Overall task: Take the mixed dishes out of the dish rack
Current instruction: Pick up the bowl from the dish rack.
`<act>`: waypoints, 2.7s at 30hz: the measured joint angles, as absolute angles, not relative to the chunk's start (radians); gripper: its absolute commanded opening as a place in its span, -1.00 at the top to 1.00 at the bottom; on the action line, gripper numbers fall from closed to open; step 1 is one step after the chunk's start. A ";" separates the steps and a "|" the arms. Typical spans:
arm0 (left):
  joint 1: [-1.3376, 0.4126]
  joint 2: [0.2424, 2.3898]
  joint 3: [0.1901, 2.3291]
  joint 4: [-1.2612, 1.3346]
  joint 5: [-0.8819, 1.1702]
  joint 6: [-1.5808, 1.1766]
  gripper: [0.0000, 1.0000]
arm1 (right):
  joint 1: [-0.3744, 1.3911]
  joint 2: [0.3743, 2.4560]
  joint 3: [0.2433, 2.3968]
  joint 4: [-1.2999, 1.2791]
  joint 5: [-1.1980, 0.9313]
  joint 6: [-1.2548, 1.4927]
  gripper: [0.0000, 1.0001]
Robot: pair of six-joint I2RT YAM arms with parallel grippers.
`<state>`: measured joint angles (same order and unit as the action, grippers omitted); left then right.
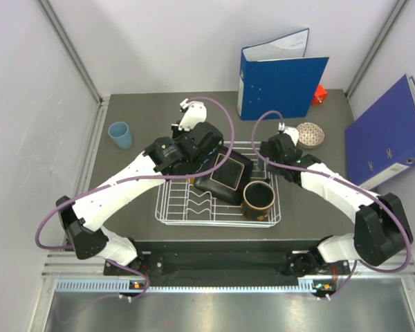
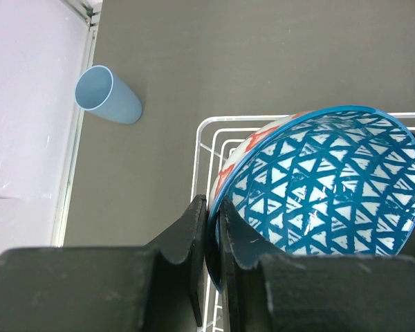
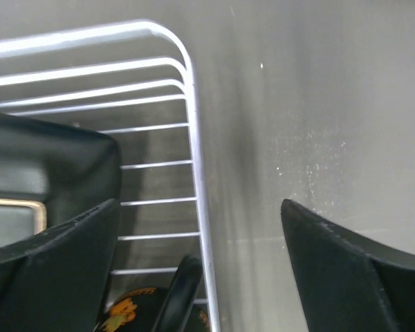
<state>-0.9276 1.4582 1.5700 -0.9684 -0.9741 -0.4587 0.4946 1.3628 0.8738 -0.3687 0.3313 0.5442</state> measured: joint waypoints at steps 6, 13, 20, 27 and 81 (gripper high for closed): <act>-0.928 1.450 1.570 -0.947 -0.974 -0.440 1.00 | 0.495 1.304 0.955 -0.458 0.350 0.526 -0.99; -0.917 1.444 1.570 -0.896 -0.922 -0.414 1.00 | 0.495 1.176 1.050 -0.540 0.344 0.516 -0.99; -0.856 1.385 1.533 -0.733 -0.621 -0.430 1.00 | 0.495 1.024 1.066 -0.443 0.154 0.536 -0.99; -0.852 1.445 1.577 -0.652 -0.431 -0.471 1.00 | 0.495 1.010 1.069 -0.380 0.066 0.555 -0.98; -0.853 1.665 1.681 -0.638 -0.357 -0.461 -0.01 | 0.517 1.270 1.142 -0.382 0.060 0.493 1.00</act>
<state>-0.8528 1.6646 1.6810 -0.6380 -0.3573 -0.4614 0.5175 1.2697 1.1416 -0.3824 0.0605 0.4931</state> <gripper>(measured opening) 0.136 0.046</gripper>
